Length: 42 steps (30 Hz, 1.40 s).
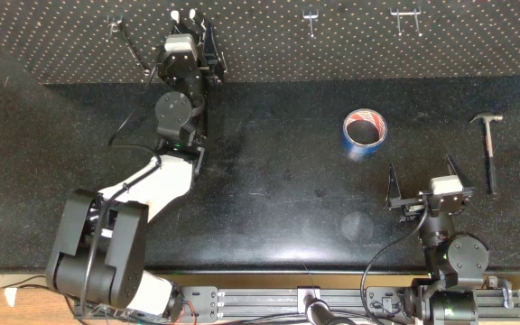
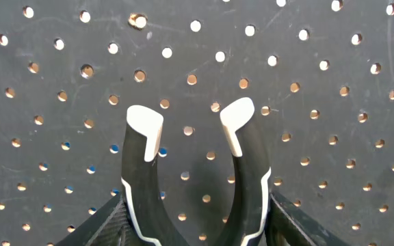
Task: Place Tools Onto Pegboard
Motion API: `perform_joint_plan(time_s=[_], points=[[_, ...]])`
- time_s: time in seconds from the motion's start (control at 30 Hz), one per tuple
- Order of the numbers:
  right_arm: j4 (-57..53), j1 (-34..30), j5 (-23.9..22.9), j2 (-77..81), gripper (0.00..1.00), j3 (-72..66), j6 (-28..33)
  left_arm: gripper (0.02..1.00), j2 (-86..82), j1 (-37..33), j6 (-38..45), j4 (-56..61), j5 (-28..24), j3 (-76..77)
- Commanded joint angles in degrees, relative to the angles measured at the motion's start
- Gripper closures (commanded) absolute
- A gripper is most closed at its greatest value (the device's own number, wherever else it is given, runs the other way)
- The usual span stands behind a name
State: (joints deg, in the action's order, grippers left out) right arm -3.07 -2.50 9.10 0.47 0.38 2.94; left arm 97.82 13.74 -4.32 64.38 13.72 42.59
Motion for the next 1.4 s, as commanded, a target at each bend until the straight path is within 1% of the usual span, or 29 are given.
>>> perform_joint_plan(time_s=[0.03,0.23,0.77,0.83,0.87,0.9,0.93,1.0,1.1,1.17,1.3,1.33,1.37,1.4], points=[[-0.35,-0.2,0.52,-0.42,0.003,-0.15,0.57,0.991,2.36,-0.26,0.72,0.55,0.63,1.73],[-0.35,-0.2,0.52,-0.42,0.003,-0.15,0.59,0.989,2.84,-0.28,0.74,-2.51,0.68,1.73],[-0.35,-0.2,0.52,-0.42,0.003,-0.15,0.59,0.982,2.84,-0.22,0.72,-3.1,0.61,1.73],[-0.35,-0.2,0.52,-0.42,0.003,-0.15,0.59,0.755,2.84,-0.22,0.72,-3.1,0.61,1.73],[-0.35,-0.2,0.52,-0.42,0.001,-0.15,0.57,0.752,2.84,-0.22,0.72,-3.1,0.61,1.73],[-0.35,-0.2,0.52,-0.42,0.003,-0.15,0.57,0.715,2.84,-0.22,0.72,-3.1,0.61,1.73],[-0.35,-0.2,0.52,-0.42,0.003,-0.15,0.59,0.636,2.84,-0.22,0.72,-3.1,0.61,1.73],[-0.35,-0.2,0.52,-0.42,0.003,-0.15,0.59,0.59,2.84,-0.22,0.72,-3.1,0.61,1.73],[-0.35,-0.2,0.5,-0.42,0.003,-0.15,0.59,0.47,2.84,-0.22,0.7,-3.1,0.61,1.73],[-0.35,-0.2,0.52,-0.42,0.001,-0.15,0.59,0.452,2.84,-0.22,0.7,-3.13,0.61,1.73],[-0.35,-0.2,0.52,-0.42,0.003,-0.15,0.59,0.198,2.84,-0.22,0.7,-3.13,0.59,1.73],[-0.35,-0.2,0.52,-0.42,0.003,-0.15,0.59,0.148,2.84,-0.22,0.7,-3.13,0.61,1.73],[-0.35,-0.2,0.52,-0.42,0.003,-0.15,0.59,0.023,2.84,-0.22,0.7,-3.3,0.61,1.73],[-0.35,-0.2,0.52,-0.42,0.003,-0.15,0.59,0.023,2.8,-0.22,0.7,-3.32,0.61,1.73]])
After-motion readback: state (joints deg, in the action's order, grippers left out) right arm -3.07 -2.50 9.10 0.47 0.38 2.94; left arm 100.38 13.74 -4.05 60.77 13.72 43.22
